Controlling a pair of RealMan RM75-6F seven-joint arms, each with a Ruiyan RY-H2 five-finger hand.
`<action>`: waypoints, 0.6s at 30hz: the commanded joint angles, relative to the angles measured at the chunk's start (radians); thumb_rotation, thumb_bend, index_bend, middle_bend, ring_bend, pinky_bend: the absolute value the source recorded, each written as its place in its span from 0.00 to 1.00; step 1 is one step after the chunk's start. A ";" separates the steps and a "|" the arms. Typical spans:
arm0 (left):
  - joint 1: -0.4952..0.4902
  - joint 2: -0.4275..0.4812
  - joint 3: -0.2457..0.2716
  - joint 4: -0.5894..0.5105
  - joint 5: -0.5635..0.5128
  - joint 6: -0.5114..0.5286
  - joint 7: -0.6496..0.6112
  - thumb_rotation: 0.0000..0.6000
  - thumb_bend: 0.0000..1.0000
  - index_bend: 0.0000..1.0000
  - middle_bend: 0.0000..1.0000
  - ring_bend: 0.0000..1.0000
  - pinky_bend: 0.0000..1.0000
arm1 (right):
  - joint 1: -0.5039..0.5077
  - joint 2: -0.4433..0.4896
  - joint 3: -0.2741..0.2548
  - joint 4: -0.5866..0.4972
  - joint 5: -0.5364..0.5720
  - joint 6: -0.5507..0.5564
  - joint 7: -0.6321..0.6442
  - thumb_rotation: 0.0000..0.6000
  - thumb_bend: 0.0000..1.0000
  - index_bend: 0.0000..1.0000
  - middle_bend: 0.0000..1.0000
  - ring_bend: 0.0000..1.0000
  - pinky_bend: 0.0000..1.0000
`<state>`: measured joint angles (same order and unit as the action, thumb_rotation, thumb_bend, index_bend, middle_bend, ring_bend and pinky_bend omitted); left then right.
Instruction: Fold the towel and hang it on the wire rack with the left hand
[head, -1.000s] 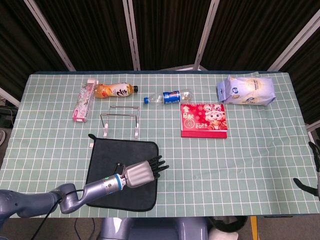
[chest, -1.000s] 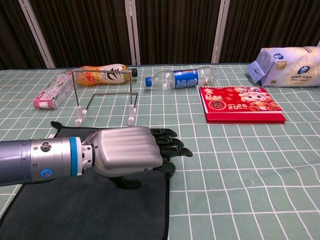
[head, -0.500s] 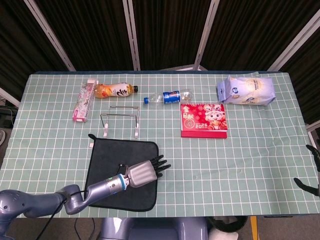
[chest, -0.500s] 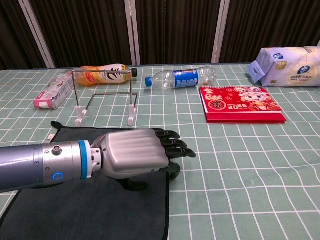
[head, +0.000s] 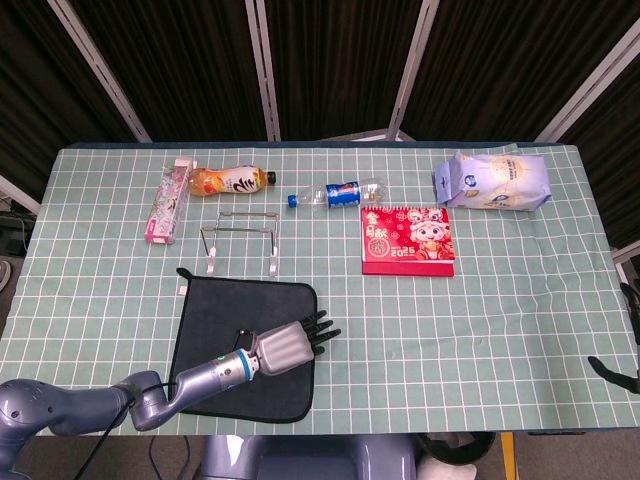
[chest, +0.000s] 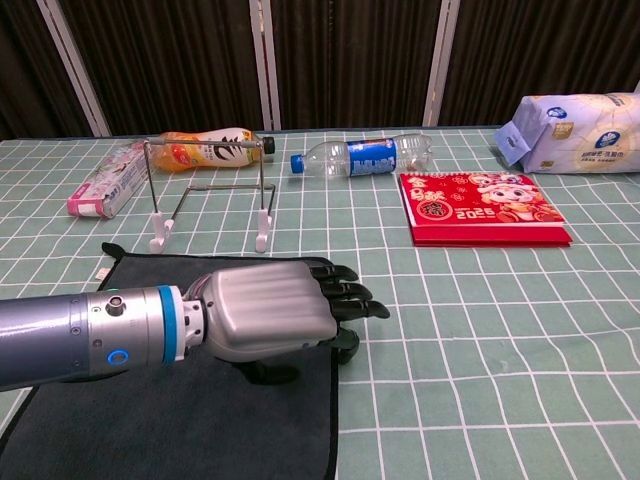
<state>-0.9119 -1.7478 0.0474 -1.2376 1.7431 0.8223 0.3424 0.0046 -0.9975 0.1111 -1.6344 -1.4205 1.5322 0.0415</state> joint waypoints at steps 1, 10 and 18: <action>0.000 0.002 0.003 -0.001 0.000 0.005 0.000 1.00 0.39 0.42 0.00 0.00 0.00 | -0.001 0.001 0.000 0.000 -0.001 0.001 0.001 1.00 0.00 0.01 0.00 0.00 0.00; 0.002 0.011 0.012 -0.008 -0.003 0.024 0.010 1.00 0.39 0.48 0.00 0.00 0.00 | -0.003 0.001 -0.002 -0.002 -0.007 0.006 -0.001 1.00 0.00 0.01 0.00 0.00 0.00; 0.005 0.015 0.016 -0.010 -0.008 0.035 0.011 1.00 0.42 0.54 0.00 0.00 0.00 | -0.002 0.001 -0.003 -0.004 -0.010 0.006 -0.004 1.00 0.00 0.01 0.00 0.00 0.00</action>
<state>-0.9074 -1.7334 0.0635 -1.2471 1.7353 0.8570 0.3536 0.0021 -0.9965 0.1077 -1.6385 -1.4303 1.5382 0.0374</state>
